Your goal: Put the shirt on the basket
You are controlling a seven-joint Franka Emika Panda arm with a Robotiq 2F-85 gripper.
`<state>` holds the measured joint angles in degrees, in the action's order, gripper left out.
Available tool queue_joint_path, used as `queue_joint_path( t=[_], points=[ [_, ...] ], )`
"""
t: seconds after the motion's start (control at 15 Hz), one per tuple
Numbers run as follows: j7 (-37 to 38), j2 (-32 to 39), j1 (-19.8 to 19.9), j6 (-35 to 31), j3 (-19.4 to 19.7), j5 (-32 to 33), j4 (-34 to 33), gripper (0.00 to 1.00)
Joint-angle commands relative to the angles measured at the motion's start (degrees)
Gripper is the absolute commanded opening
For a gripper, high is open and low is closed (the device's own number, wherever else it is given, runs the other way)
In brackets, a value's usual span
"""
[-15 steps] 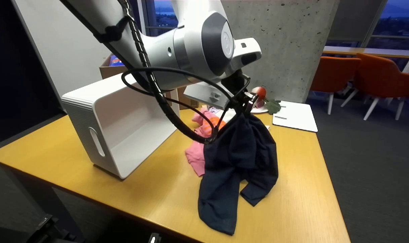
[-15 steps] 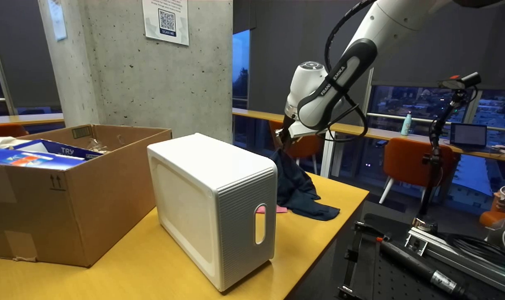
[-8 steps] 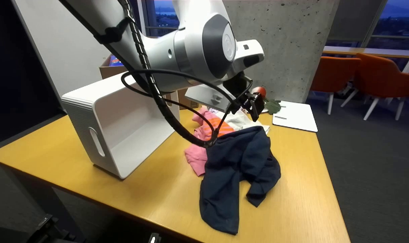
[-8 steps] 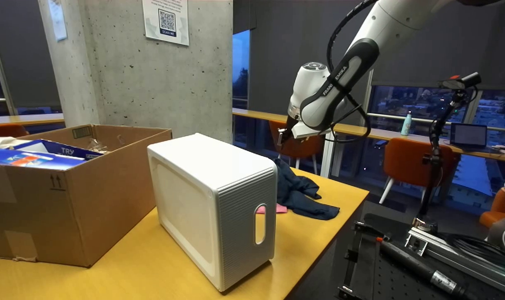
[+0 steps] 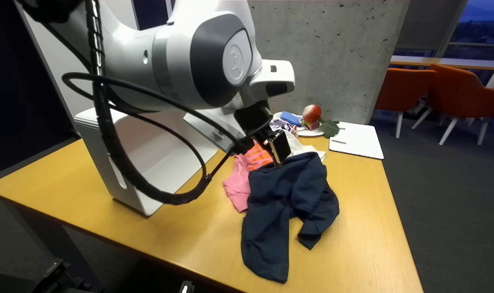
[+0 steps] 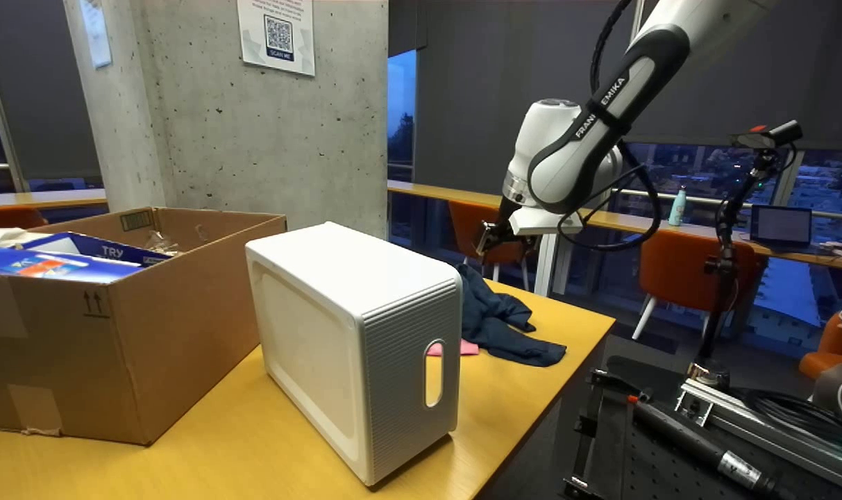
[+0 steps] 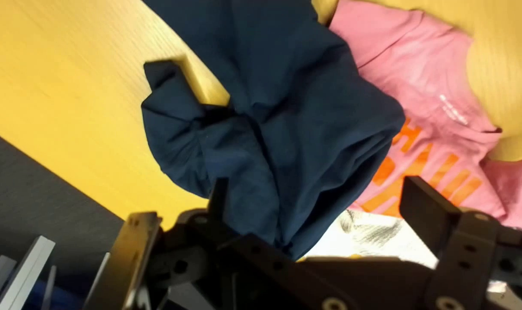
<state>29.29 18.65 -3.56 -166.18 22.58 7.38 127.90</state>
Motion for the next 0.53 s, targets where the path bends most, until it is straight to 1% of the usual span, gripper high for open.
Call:
queue_joint_path(
  t=[0.0, 0.07, 0.13, 0.2, 0.47],
  points=[
    [-7.8, -3.5, 5.7, -14.2, -8.1, -7.7, 9.5, 1.00],
    [-11.3, -3.6, 8.1, -17.9, -12.0, -10.2, 11.2, 1.00],
    [-5.8, -1.1, 4.1, -12.4, -6.3, -6.1, 6.9, 1.00],
    [-6.6, -1.0, 4.9, -13.9, -7.7, -6.8, 8.1, 1.00],
    [-6.3, -0.8, 4.6, -13.6, -7.0, -6.7, 7.6, 1.00]
  ],
)
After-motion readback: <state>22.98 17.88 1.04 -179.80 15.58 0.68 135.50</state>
